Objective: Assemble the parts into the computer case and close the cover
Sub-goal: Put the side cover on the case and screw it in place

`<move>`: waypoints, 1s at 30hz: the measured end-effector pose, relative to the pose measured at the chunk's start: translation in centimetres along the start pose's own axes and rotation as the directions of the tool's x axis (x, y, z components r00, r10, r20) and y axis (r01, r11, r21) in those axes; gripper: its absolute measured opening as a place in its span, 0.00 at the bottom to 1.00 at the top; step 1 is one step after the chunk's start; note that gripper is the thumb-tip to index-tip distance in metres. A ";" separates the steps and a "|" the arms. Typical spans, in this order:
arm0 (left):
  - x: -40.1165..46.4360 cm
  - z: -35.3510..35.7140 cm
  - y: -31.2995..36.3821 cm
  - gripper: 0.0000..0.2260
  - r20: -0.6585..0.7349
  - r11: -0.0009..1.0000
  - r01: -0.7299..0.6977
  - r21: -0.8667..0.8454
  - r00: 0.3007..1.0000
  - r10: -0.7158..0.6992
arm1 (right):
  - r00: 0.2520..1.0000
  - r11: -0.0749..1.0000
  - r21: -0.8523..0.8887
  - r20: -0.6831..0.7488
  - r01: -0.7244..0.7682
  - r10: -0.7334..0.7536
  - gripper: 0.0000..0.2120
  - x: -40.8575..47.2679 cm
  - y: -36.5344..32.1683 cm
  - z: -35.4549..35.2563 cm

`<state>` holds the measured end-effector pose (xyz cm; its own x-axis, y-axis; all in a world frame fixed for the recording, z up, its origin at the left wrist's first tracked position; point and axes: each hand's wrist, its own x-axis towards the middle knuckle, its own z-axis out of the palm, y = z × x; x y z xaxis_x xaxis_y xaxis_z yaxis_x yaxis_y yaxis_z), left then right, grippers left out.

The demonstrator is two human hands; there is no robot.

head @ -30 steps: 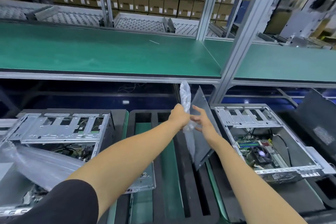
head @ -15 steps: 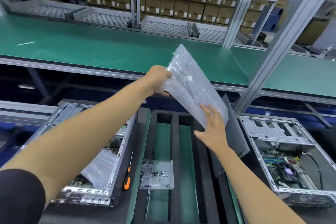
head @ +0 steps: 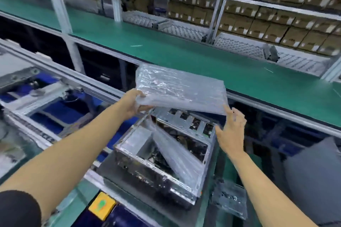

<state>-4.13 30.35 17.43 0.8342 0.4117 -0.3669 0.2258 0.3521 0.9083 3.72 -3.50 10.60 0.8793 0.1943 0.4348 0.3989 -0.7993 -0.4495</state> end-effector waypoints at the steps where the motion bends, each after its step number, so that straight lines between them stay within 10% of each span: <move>1: -0.5 -2.5 -0.1 0.20 -0.020 0.999 -0.024 -0.041 1.000 0.023 | 1.000 0.998 0.060 0.010 -0.003 0.002 0.40 0.4 -3.4 1.8; 10: -6.9 -25.9 -7.2 0.08 -0.309 0.933 -0.071 -0.353 0.950 -0.045 | 0.946 0.664 0.709 0.325 -0.236 -0.012 0.35 -1.7 -31.6 18.0; 13: -8.8 -31.8 -8.7 0.31 -0.415 0.924 -0.078 -0.375 0.905 -0.092 | 0.871 0.566 0.738 0.486 -0.367 -0.070 0.32 -5.0 -38.3 22.1; 18: -11.2 -36.8 -9.6 0.22 -0.442 0.859 -0.194 -0.474 0.896 -0.041 | 0.789 0.429 0.709 0.614 -0.559 0.013 0.50 -9.0 -45.2 25.0; 26: -15.4 -43.2 -7.5 0.23 -0.508 0.839 -0.305 -0.450 0.860 0.040 | 0.805 0.382 0.856 0.482 -0.349 -0.345 0.45 -11.8 -55.2 24.2; 30: -18.2 -46.5 -8.0 0.24 -0.573 0.679 -0.488 -0.549 0.811 0.120 | 0.760 0.372 0.875 0.464 -0.311 -0.456 0.43 -12.3 -60.9 23.5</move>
<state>-44.47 59.10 7.46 0.4151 0.8577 -0.3035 -0.5300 0.4991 0.6855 -25.33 56.13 14.32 0.6069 0.7757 0.1730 0.1019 0.1399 -0.9849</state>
